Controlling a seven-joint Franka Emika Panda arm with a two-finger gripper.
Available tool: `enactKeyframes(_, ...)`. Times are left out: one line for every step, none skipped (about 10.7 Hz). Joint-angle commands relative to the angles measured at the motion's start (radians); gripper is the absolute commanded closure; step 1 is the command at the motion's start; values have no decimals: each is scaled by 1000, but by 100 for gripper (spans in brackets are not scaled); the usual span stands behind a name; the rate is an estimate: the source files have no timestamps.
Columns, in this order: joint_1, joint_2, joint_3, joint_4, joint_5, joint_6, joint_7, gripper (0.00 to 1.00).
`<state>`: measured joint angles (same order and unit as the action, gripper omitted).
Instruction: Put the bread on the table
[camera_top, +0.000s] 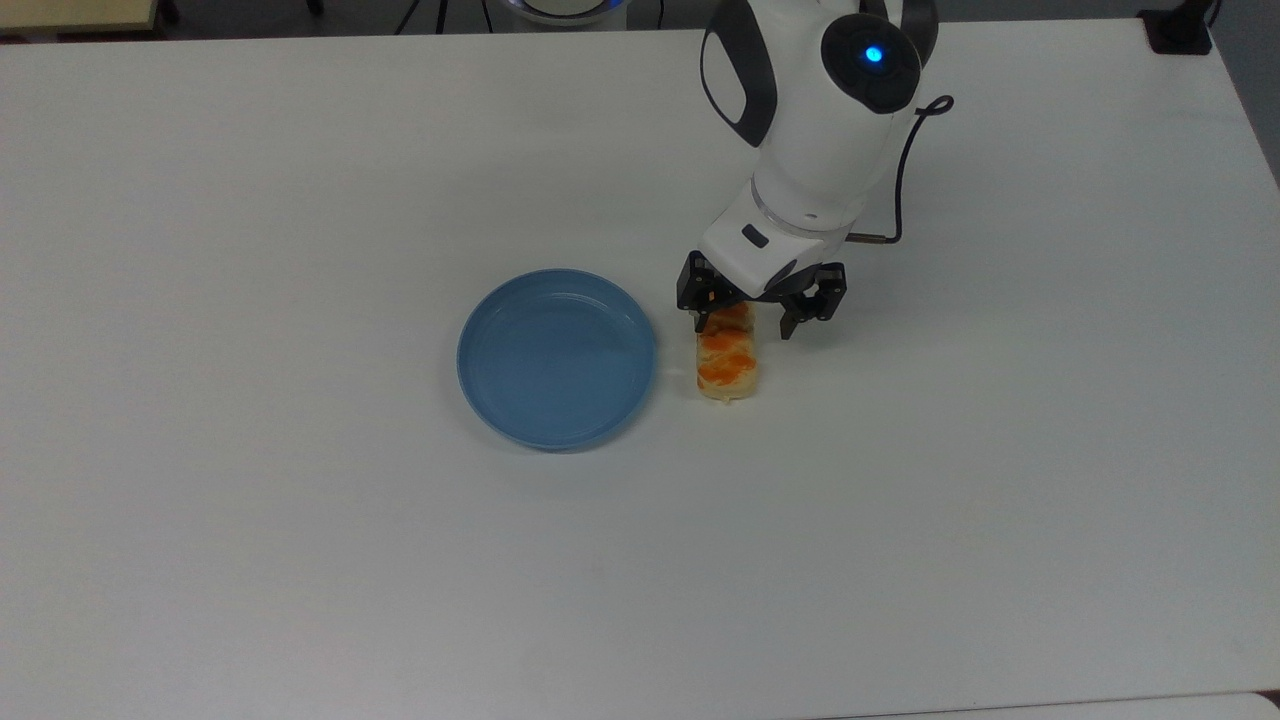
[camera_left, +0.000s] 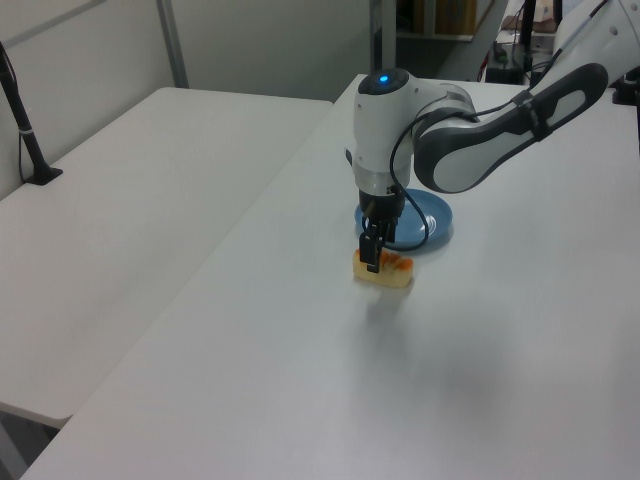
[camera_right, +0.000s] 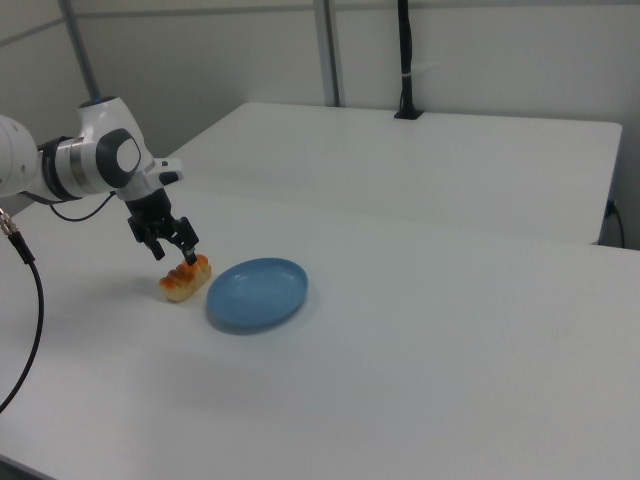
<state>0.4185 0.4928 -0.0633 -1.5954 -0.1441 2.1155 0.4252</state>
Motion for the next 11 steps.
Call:
enactKeyframes(-4,-65,-18,5,-3,-66,15,0)
enactKeyframes(-24,-91,-19,17,-5,-113,9,0)
enactKeyframes(-55,-130,-20,18,-6,-156,-18,0)
enactKeyframes(-85,-176,-20,18,-3,-204,-78,0)
enactKeyframes(-117,-219,-20,18,-2,-253,-132,0)
enactKeyframes(-159,-273,-16,18,3,-314,-190,0)
enactKeyframes(-196,-322,-13,18,15,-371,-268,0)
enactKeyframes(-242,-371,-13,17,55,-429,-334,0)
enactKeyframes(-272,-413,-10,15,78,-490,-356,0)
enactKeyframes(-279,-443,-12,8,77,-511,-350,0)
enactKeyframes(-302,-459,-12,5,77,-511,-355,0)
